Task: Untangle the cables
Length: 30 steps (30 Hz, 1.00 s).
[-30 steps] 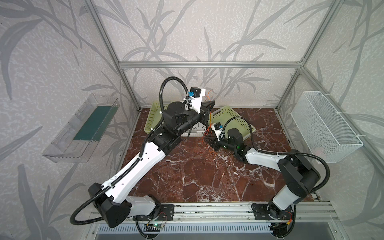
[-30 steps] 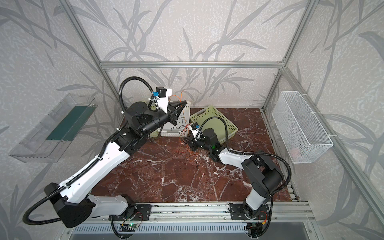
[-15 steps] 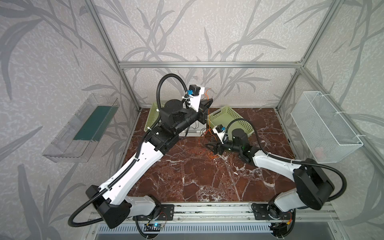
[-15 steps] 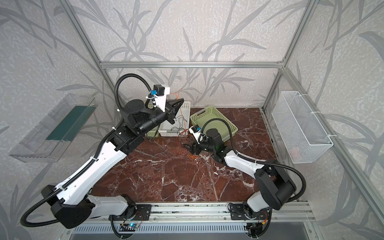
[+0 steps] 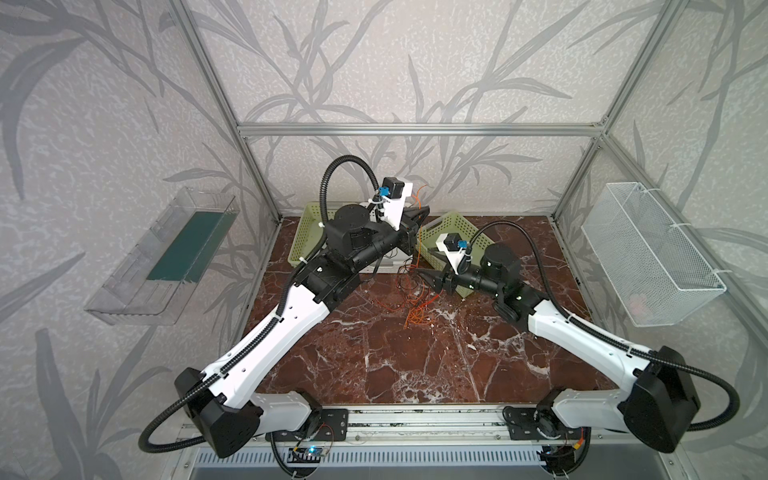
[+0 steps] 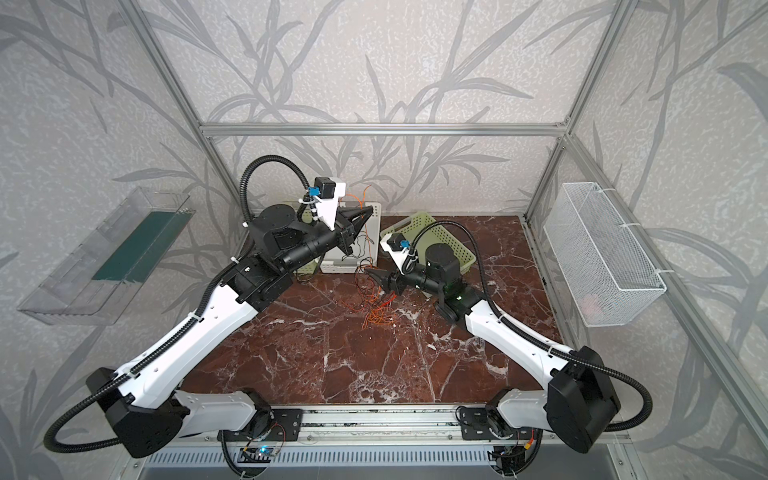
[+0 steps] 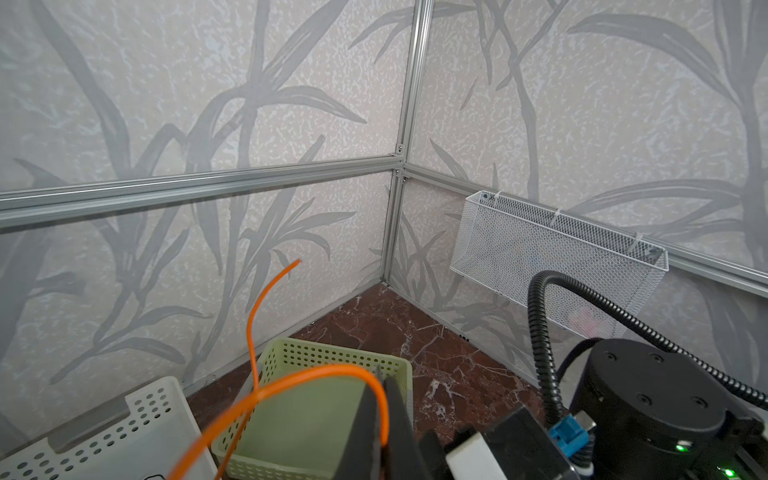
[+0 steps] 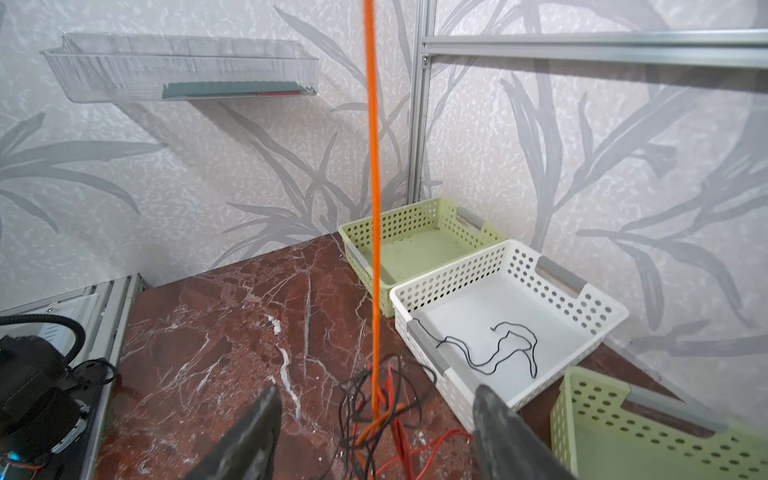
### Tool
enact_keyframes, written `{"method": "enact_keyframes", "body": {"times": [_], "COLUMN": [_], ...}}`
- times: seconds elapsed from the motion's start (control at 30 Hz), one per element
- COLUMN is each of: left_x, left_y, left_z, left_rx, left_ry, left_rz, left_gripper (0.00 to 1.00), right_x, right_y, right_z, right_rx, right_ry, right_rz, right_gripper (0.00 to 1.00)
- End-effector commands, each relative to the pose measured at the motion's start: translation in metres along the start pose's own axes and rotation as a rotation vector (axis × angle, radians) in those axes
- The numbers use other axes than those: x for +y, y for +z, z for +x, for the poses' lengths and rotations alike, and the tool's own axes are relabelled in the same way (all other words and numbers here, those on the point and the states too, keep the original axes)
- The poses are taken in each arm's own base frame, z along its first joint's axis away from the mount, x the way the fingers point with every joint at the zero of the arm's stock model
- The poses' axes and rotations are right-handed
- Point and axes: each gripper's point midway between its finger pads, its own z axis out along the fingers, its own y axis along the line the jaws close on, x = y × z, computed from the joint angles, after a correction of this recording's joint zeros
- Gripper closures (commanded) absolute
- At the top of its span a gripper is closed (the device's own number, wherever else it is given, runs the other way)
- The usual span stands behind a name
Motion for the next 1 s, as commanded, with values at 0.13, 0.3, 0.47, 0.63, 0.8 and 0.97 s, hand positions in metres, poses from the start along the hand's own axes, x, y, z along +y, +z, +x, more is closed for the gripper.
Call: {"method": "enact_keyframes", "body": {"times": [0.13,0.3,0.47,0.63,0.8,0.97], "left_x": [-0.017,-0.022,-0.026,-0.031,-0.036,-0.039], "left_y": [-0.006,-0.011,-0.017,-0.026,-0.036,-0.041], "left_z": [-0.024,-0.046,-0.078,-0.112,-0.141,-0.158], "left_rx": [-0.068,-0.106,-0.159,-0.224,-0.271,-0.294], "left_ry": [-0.032,0.0,0.061,0.11,0.167,0.203], "left_rz": [0.087,0.093,0.084,0.082,0.071,0.066], "left_gripper": [1.0,1.0,1.0,1.0,1.0,1.0], "right_x": [0.002,-0.001,-0.01,-0.018,-0.022,-0.029], "right_y": [0.026,0.032,0.031,0.032,0.035,0.037], "right_z": [0.008,0.048,0.08,0.111,0.136,0.156], "right_rx": [-0.032,0.03,0.06,0.116,0.16,0.196], "right_ry": [0.049,0.104,0.182,0.249,0.295,0.354], "right_rz": [-0.062,-0.049,-0.014,0.002,0.002,0.023], "right_gripper": [0.53,0.62,0.64,0.65,0.66,0.73]}}
